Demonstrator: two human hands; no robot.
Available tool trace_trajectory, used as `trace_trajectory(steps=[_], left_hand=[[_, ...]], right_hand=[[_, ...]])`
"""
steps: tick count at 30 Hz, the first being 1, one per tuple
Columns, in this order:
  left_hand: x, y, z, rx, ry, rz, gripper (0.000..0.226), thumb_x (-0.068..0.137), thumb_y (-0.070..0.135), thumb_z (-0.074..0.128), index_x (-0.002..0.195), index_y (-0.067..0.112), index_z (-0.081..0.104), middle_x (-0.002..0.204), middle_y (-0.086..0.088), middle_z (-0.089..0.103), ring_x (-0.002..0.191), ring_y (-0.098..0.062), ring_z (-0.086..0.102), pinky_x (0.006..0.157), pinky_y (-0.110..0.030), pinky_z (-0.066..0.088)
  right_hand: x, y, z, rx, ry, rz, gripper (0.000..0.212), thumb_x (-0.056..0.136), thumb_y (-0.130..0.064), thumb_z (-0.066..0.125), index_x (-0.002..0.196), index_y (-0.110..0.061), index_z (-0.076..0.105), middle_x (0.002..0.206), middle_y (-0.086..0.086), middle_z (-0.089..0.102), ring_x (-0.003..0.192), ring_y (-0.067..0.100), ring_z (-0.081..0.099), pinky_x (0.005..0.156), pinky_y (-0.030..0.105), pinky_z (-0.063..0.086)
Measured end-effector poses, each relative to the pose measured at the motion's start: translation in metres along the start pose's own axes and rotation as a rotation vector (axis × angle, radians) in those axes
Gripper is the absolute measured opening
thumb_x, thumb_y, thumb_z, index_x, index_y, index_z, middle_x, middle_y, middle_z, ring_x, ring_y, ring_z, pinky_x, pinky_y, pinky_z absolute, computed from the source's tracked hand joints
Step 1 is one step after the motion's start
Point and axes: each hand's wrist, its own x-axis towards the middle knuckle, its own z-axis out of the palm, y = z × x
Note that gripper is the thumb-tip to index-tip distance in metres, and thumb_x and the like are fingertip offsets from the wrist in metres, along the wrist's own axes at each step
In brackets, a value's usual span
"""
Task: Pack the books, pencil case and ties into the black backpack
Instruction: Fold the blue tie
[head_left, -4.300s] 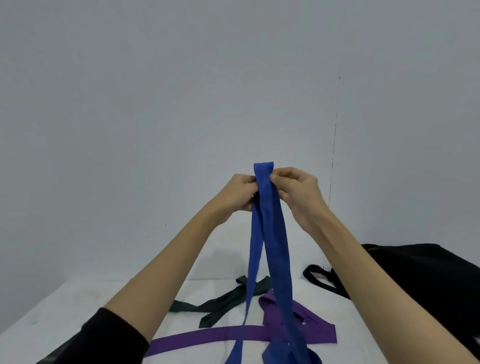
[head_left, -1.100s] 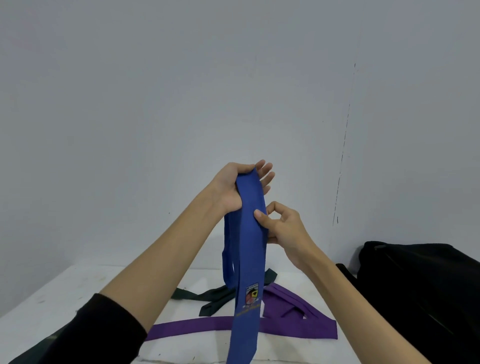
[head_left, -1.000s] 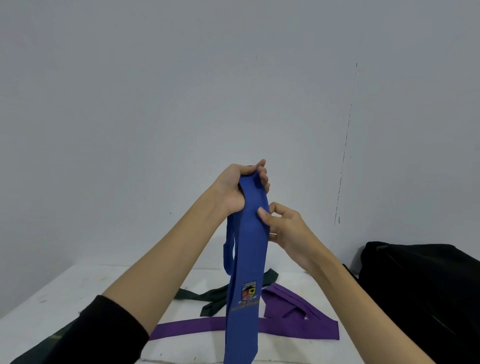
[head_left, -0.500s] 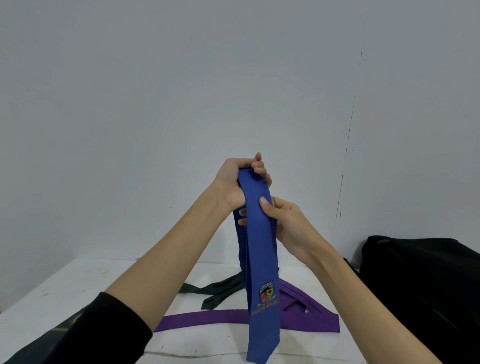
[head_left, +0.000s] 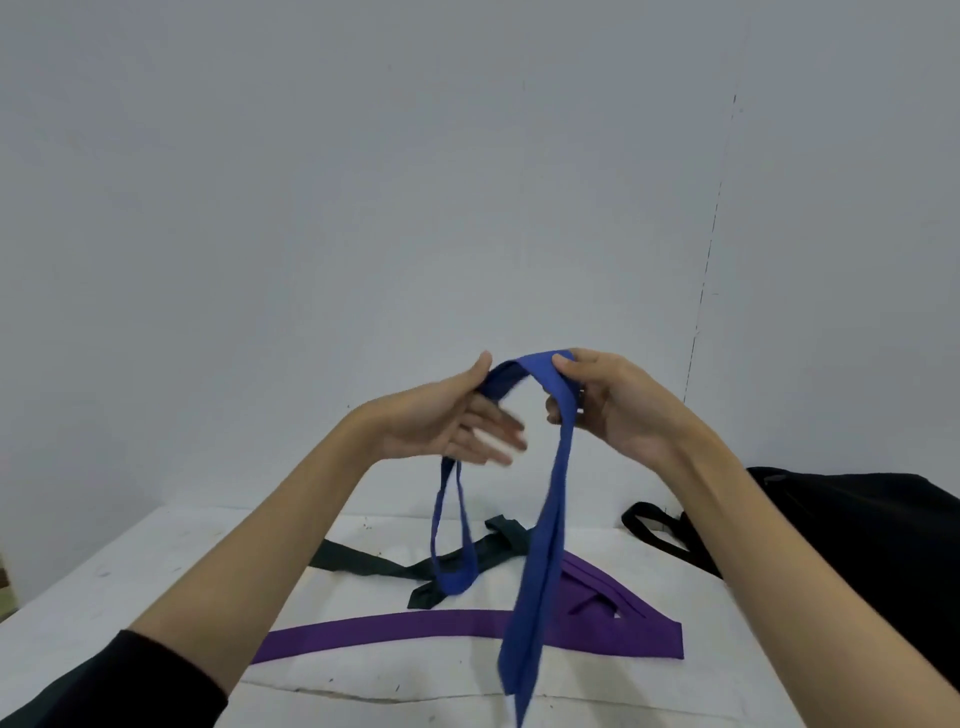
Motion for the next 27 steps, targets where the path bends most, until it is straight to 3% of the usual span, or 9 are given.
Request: trace_trajectory(steps=[2,4,7,10,13,17,20,25,27], left_hand=[[-0.010,-0.007,-0.002,0.256,0.053,-0.056,0.075,0.089,0.067,0.021,0.088,0.007,0.065,0.086,-0.007,0.071,0.078,-0.020,0.069,0.073,-0.026,0.054],[-0.011,-0.012,-0.002,0.375,0.251,0.042,0.053,0.084,0.062,0.045,0.076,0.011,0.056,0.072,-0.001,0.059,0.067,-0.014,0.061,0.064,-0.023,0.051],[-0.006,-0.016,0.006,0.242,0.346,0.289,0.047,0.071,0.043,0.077,0.103,0.020,0.053,0.096,0.004,0.058,0.086,-0.010,0.058,0.074,-0.022,0.049],[0.003,-0.014,0.033,0.183,0.216,0.422,0.043,0.084,0.016,0.069,0.123,0.013,0.051,0.117,-0.001,0.063,0.105,-0.015,0.061,0.090,-0.029,0.052],[0.018,-0.017,0.057,0.045,0.273,0.450,0.019,0.096,0.009,0.049,0.113,0.006,0.058,0.104,-0.008,0.069,0.094,-0.020,0.067,0.088,-0.033,0.054],[0.038,-0.030,0.070,0.051,0.415,0.479,0.020,0.102,0.014,0.036,0.105,0.015,0.056,0.082,0.002,0.067,0.071,-0.005,0.066,0.074,-0.024,0.053],[0.049,-0.046,0.071,0.157,0.489,0.498,0.022,0.101,0.011,0.034,0.103,0.017,0.055,0.077,0.007,0.067,0.072,0.001,0.066,0.076,-0.020,0.050],[0.065,-0.083,0.069,0.146,0.506,0.448,0.023,0.102,0.012,0.031,0.096,0.020,0.051,0.067,0.005,0.057,0.079,-0.022,0.064,0.074,-0.019,0.044],[0.071,-0.102,0.071,0.175,0.502,0.403,0.026,0.103,0.015,0.031,0.090,0.025,0.050,0.066,0.004,0.054,0.077,-0.029,0.060,0.065,-0.017,0.042]], right_hand=[[0.003,-0.005,-0.001,-0.063,-0.041,0.024,0.021,0.096,-0.013,0.046,0.080,-0.010,0.060,0.063,-0.004,0.059,0.056,0.012,0.053,0.072,0.029,0.043],[0.006,-0.007,0.001,-0.091,-0.073,0.044,0.021,0.096,-0.013,0.046,0.079,-0.011,0.059,0.065,-0.006,0.061,0.057,0.009,0.055,0.072,0.027,0.042],[0.007,-0.008,0.007,-0.088,-0.077,0.029,0.021,0.095,-0.013,0.046,0.078,-0.011,0.059,0.067,-0.005,0.061,0.058,0.007,0.056,0.066,0.023,0.045],[0.008,-0.009,0.012,-0.107,-0.081,0.014,0.020,0.094,-0.014,0.046,0.080,-0.009,0.059,0.072,-0.001,0.062,0.063,0.011,0.058,0.062,0.024,0.048],[0.011,-0.011,0.011,-0.148,-0.021,0.001,0.022,0.096,-0.017,0.046,0.076,-0.010,0.053,0.070,0.001,0.056,0.064,0.014,0.053,0.062,0.026,0.043],[0.012,-0.017,0.001,-0.173,0.131,-0.020,0.032,0.100,-0.020,0.043,0.068,-0.012,0.046,0.057,-0.002,0.048,0.048,0.009,0.045,0.053,0.019,0.041],[0.014,-0.016,-0.006,-0.194,0.204,-0.011,0.031,0.100,-0.022,0.043,0.071,-0.011,0.046,0.057,-0.001,0.045,0.048,0.012,0.041,0.055,0.022,0.039],[0.018,-0.011,-0.007,-0.054,0.297,-0.018,0.030,0.100,-0.022,0.042,0.073,-0.011,0.050,0.052,-0.004,0.046,0.051,0.012,0.041,0.060,0.025,0.040],[0.021,-0.015,-0.006,-0.021,0.324,-0.051,0.029,0.100,-0.022,0.041,0.074,-0.012,0.051,0.057,-0.002,0.049,0.055,0.013,0.044,0.063,0.026,0.041]])
